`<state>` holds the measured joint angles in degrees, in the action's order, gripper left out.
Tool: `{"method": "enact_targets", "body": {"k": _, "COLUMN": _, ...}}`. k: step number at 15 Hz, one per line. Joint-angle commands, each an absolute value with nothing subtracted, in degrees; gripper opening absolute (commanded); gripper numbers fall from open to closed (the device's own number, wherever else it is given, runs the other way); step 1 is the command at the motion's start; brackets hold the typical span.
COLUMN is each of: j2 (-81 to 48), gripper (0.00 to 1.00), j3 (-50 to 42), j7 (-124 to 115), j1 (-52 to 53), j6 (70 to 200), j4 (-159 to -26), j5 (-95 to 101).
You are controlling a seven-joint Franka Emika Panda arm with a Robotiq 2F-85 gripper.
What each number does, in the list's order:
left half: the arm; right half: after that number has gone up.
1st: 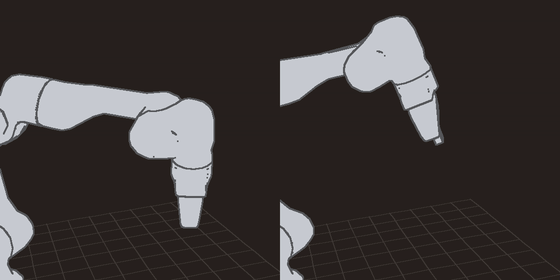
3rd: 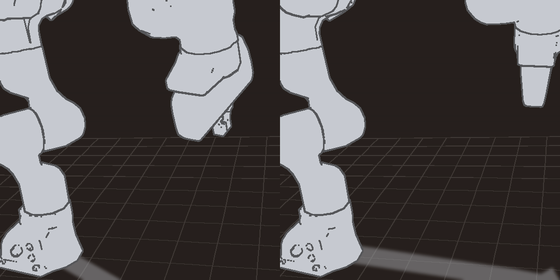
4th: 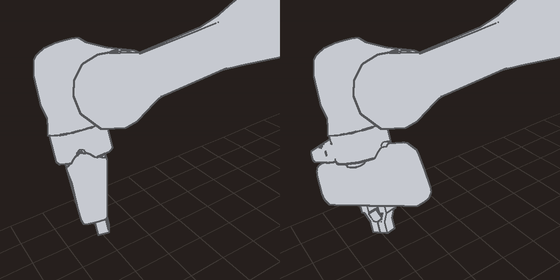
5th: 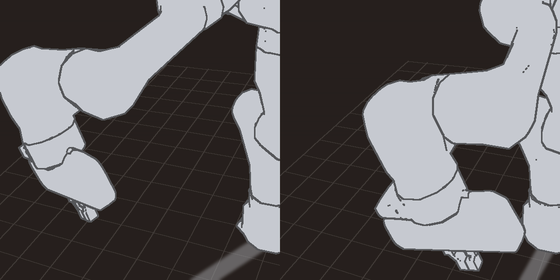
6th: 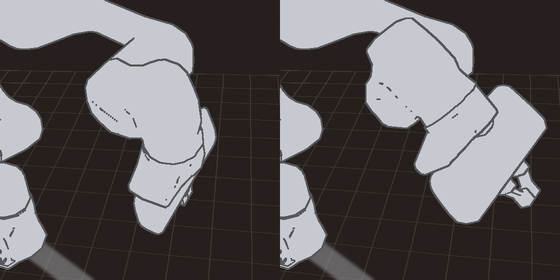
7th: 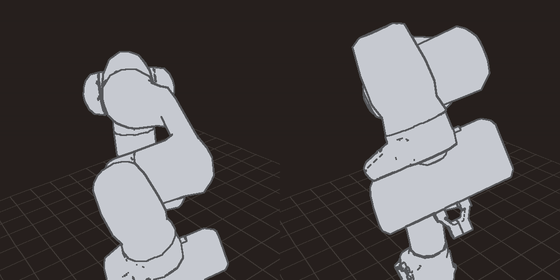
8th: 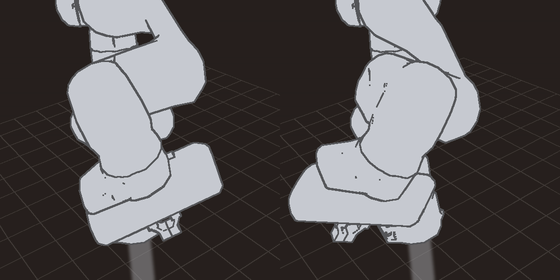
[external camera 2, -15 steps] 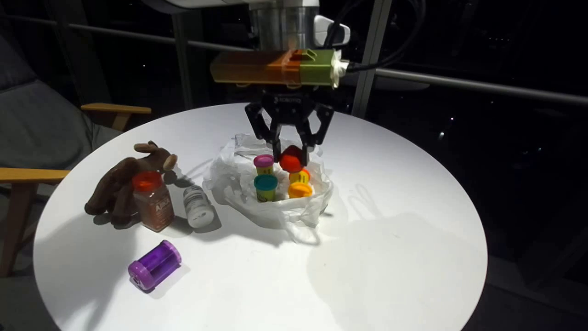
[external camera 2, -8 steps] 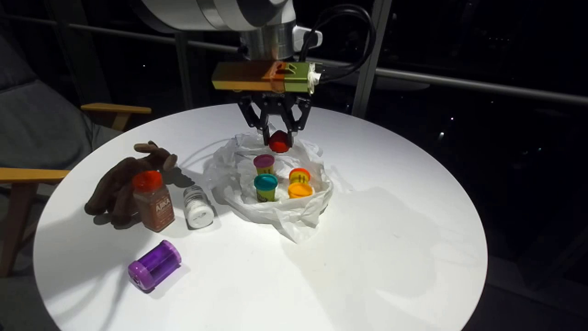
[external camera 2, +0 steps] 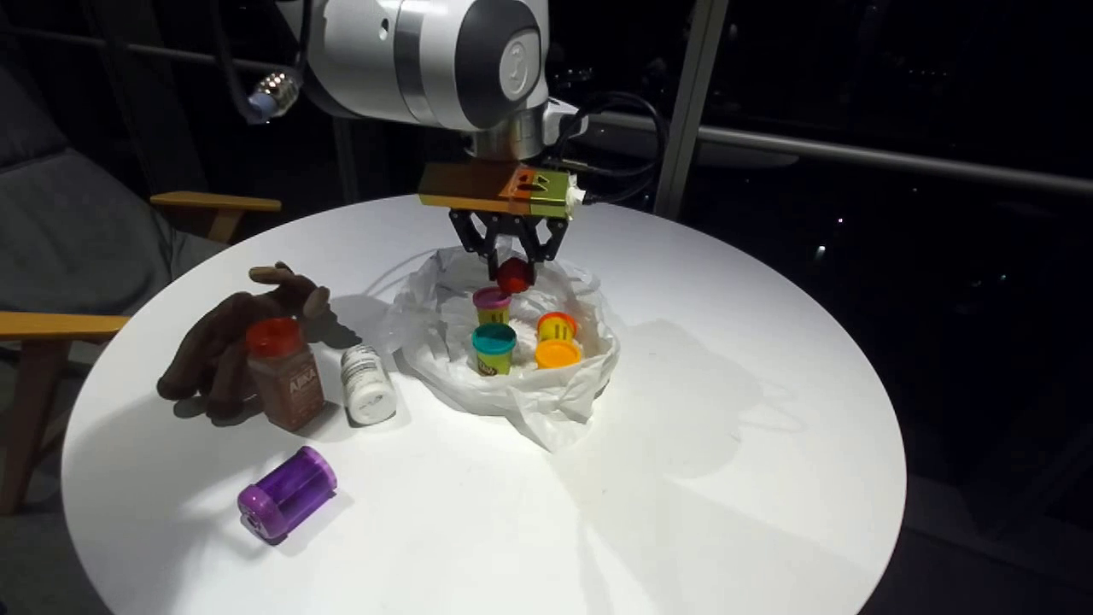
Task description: Put the objects on the table in the plastic bag
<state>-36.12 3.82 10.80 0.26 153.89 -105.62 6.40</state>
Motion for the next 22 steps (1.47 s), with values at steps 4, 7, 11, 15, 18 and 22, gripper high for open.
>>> {"method": "enact_targets", "body": {"k": 4, "j2": -39.7, "gripper": 0.21, "j3": 6.2, "j7": 13.4, "j1": -1.6, "j6": 155.3, "j4": -99.2, "j5": 4.4}}
{"method": "enact_targets", "body": {"k": 7, "j2": -40.8, "gripper": 0.22, "j3": 5.9, "j7": 13.4, "j1": -1.7, "j6": 155.2, "j4": -98.0, "j5": 4.7}}
{"method": "enact_targets", "body": {"k": 11, "j2": -40.8, "gripper": 0.75, "j3": 5.8, "j7": 14.0, "j1": -2.1, "j6": 153.6, "j4": -98.3, "j5": 5.0}}
{"method": "enact_targets", "body": {"k": 15, "j2": -36.5, "gripper": 1.0, "j3": 6.4, "j7": 13.1, "j1": -2.8, "j6": 149.5, "j4": -100.9, "j5": 3.3}}
{"method": "enact_targets", "body": {"k": 18, "j2": -29.9, "gripper": 1.0, "j3": 6.1, "j7": 10.9, "j1": -2.9, "j6": 142.4, "j4": -104.2, "j5": 0.5}}
{"method": "enact_targets", "body": {"k": 22, "j2": -18.9, "gripper": 1.0, "j3": 4.9, "j7": 8.5, "j1": -3.2, "j6": 132.0, "j4": -111.3, "j5": -2.9}}
